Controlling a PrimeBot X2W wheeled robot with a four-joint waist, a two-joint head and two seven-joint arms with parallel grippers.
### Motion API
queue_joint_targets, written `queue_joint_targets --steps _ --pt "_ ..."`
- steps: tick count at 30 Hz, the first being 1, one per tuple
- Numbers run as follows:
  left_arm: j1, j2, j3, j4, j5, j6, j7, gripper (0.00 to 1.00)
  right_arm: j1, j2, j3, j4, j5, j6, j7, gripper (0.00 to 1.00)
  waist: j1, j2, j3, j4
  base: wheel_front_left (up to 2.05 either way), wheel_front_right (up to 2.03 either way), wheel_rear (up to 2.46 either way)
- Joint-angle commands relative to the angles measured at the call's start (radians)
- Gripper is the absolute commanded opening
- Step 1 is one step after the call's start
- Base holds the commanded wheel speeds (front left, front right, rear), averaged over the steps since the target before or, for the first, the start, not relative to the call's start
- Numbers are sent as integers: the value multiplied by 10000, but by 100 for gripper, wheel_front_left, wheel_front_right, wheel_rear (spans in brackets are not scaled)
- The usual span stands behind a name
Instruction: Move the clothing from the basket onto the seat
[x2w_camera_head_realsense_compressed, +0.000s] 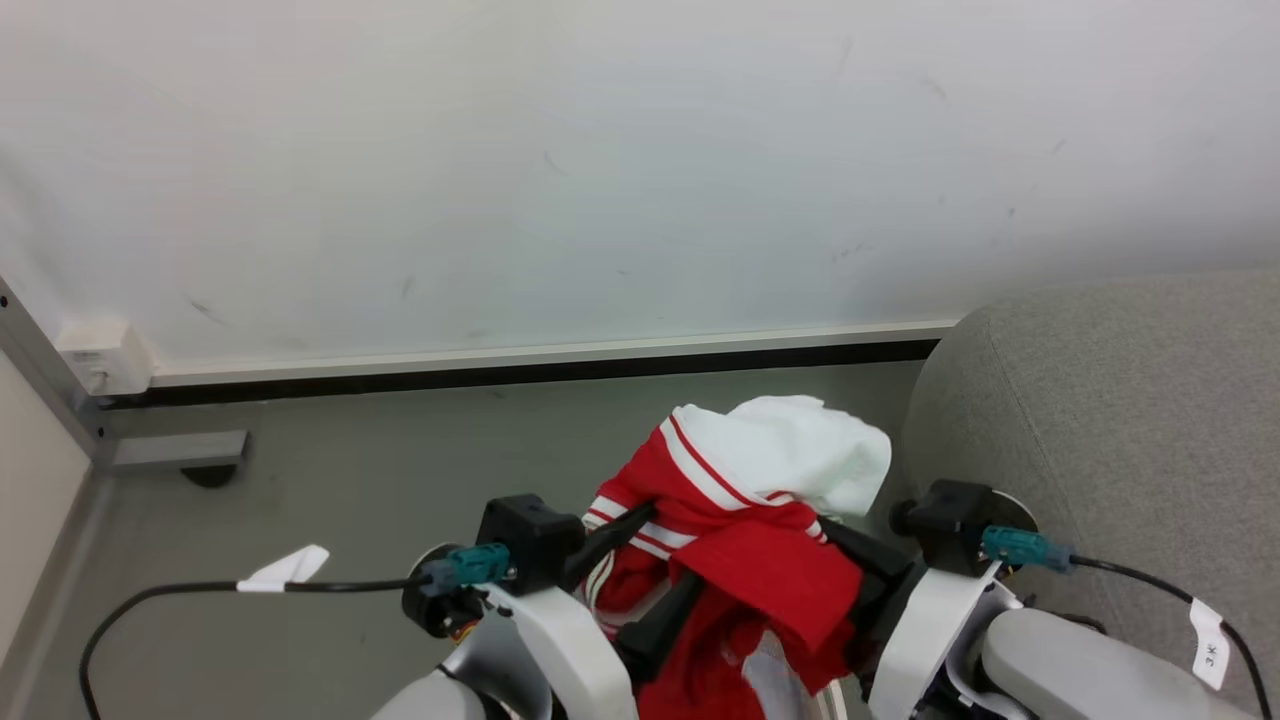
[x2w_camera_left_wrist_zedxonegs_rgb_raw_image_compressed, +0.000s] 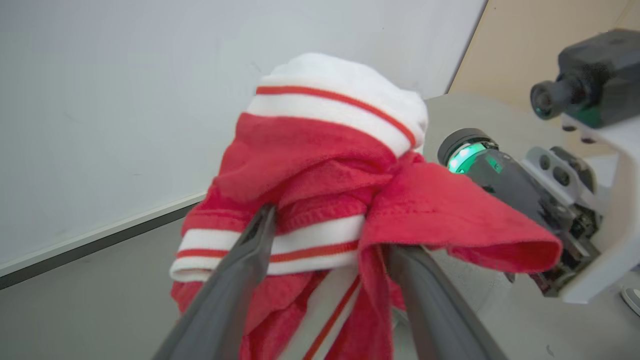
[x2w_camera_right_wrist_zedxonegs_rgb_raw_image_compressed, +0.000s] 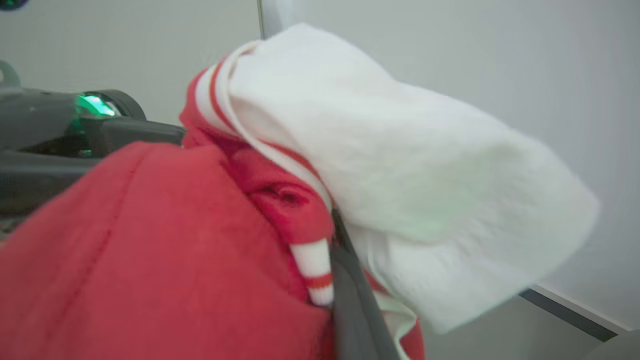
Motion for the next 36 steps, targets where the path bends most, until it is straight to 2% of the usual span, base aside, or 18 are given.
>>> queue_joint_targets --steps 1,7,22,30,36 --pt "73 54 36 35 144 59 -74 100 -66 -130 -128 -52 59 -21 -52 0 0 -1 10 1 0 0 0" --pt "212 125 6 241 311 154 -361 100 250 -445 -848 -187 -29 -21 -47 0 0 -1 59 4 0 0 0" --pt "264 154 1 223 359 340 -581 100 651 -911 -1548 -94 -272 -21 -47 0 0 -1 145 -216 0 0 0" --pt "245 186 3 181 370 394 -700 100 677 -1131 -2158 -77 -369 -21 -47 0 0 -1 270 -820 0 0 0" --pt "208 132 -29 177 355 427 -804 100 770 -1241 -2669 51 -498 -21 -47 0 0 -1 358 -1584 0 0 0"
